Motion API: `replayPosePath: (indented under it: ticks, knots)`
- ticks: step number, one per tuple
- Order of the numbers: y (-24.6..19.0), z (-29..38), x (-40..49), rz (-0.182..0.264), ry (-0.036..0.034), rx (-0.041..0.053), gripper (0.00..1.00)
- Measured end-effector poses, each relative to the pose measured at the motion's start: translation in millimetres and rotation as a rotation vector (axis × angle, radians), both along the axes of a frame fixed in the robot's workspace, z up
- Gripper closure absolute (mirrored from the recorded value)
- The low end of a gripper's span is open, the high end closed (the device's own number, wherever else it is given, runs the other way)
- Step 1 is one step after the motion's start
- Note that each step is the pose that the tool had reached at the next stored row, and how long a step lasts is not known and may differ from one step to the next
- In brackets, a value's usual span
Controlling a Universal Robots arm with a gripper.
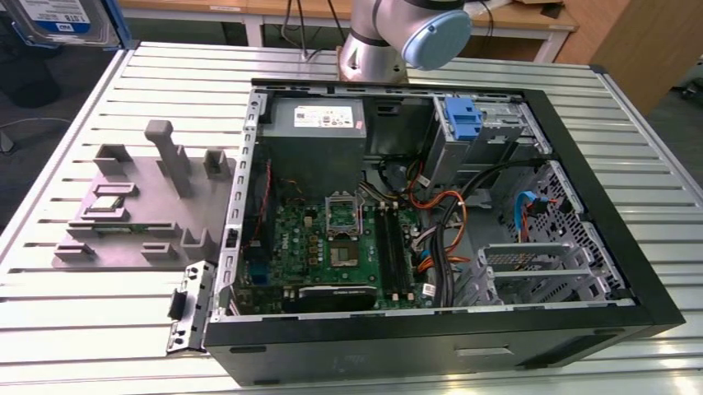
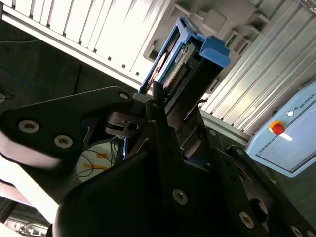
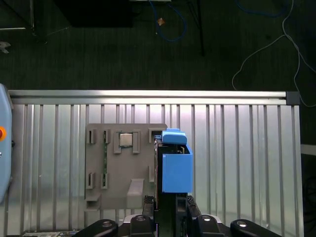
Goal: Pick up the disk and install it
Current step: 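Pick up the disk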
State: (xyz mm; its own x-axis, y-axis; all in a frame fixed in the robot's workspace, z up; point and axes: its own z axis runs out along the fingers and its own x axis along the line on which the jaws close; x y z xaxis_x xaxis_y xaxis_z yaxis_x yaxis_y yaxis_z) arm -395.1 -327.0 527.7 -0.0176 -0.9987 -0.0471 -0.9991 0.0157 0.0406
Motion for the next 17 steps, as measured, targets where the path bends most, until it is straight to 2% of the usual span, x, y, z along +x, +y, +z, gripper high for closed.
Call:
replayPosePath:
  ticks: [6, 17]
  knots:
    - [0.0, 0.0, 2.5, 0.0, 0.0, 0.0, 0.65]
    - [0.8, 0.0, 16.7, 0.0, 0.0, 0.0, 0.65]
